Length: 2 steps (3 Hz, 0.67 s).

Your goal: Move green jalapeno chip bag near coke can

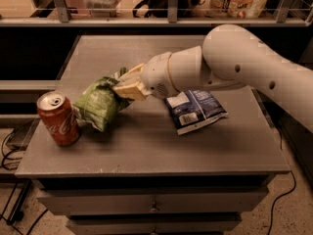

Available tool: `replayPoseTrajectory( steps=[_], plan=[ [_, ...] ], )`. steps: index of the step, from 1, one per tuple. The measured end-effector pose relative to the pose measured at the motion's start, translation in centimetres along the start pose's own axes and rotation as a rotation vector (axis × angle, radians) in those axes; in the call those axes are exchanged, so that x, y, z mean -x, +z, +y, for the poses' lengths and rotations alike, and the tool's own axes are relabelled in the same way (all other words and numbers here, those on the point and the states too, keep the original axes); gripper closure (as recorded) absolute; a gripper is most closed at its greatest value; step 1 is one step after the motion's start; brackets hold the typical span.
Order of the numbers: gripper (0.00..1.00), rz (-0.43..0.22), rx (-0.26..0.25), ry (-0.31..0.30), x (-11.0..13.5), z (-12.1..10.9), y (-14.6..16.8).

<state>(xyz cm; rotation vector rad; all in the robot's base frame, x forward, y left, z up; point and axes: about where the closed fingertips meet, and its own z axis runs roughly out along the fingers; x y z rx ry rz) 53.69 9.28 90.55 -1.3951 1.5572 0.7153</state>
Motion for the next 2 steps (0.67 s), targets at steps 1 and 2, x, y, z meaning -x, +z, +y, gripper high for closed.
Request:
replayPoseTrajectory(
  steps=[1,2],
  plan=[
    [0.13,-0.016,-0.002,0.021,-0.68,0.99,0.44],
    [0.0,-0.015,0.0,0.018,-0.56,1.1,0.53]
  ],
)
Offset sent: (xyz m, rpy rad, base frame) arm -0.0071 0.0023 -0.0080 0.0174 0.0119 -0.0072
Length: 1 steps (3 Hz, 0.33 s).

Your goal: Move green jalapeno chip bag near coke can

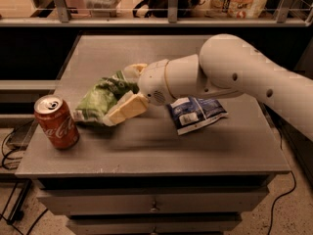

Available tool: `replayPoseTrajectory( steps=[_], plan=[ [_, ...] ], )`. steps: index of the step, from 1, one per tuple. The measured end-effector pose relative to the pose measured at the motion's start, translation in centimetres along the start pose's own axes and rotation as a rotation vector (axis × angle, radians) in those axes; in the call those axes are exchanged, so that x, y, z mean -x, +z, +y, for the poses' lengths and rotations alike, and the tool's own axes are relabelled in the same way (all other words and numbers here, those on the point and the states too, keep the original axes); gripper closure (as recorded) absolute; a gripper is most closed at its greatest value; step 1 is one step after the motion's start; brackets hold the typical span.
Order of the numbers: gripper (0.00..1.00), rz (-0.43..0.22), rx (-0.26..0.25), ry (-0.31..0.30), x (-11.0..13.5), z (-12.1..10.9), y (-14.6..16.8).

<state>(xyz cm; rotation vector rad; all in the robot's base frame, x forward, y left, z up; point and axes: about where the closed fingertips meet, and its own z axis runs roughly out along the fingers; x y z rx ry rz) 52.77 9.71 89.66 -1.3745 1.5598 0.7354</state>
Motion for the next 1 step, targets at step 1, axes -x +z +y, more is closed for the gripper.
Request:
replayPoseTrajectory(
  steps=[1],
  plan=[
    [0.0,0.0,0.0,0.0,0.0,0.01,0.0]
  ],
)
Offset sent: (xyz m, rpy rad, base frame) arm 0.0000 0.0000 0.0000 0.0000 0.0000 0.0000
